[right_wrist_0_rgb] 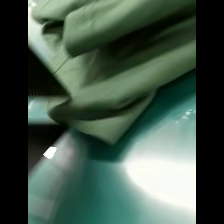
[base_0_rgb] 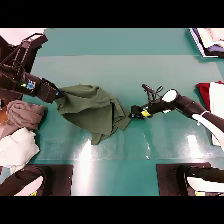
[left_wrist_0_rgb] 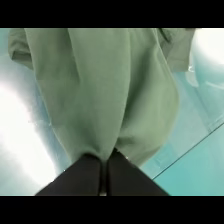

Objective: Fold the shirts.

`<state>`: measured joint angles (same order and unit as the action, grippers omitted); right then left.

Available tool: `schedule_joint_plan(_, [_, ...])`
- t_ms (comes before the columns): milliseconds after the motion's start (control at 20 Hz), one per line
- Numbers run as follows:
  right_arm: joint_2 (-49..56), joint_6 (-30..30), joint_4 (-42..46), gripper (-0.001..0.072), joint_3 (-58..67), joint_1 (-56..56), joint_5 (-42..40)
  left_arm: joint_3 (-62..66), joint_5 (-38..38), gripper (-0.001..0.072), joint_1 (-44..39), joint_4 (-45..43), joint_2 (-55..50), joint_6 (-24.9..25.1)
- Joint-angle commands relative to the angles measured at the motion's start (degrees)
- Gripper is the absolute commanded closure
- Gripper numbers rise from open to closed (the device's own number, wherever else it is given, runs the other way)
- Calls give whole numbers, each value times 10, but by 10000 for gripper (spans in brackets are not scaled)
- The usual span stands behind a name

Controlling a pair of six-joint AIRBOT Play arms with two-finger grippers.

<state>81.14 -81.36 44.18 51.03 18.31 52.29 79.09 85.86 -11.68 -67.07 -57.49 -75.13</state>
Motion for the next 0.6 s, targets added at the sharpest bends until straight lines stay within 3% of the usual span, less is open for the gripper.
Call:
schedule_joint_plan(0, [0, 37, -15, 689, 23, 5, -24, 1, 7, 684, 1, 0, 0, -1])
schedule_joint_plan(250, [-87, 39, 27, 691, 127, -28, 14, 35, -5, 684, 1, -18, 1, 0])
schedule_joint_plan(550, [-228, 39, 39, 691, 331, -165, 42, 282, -55, 684, 1, -52, 1, 0])
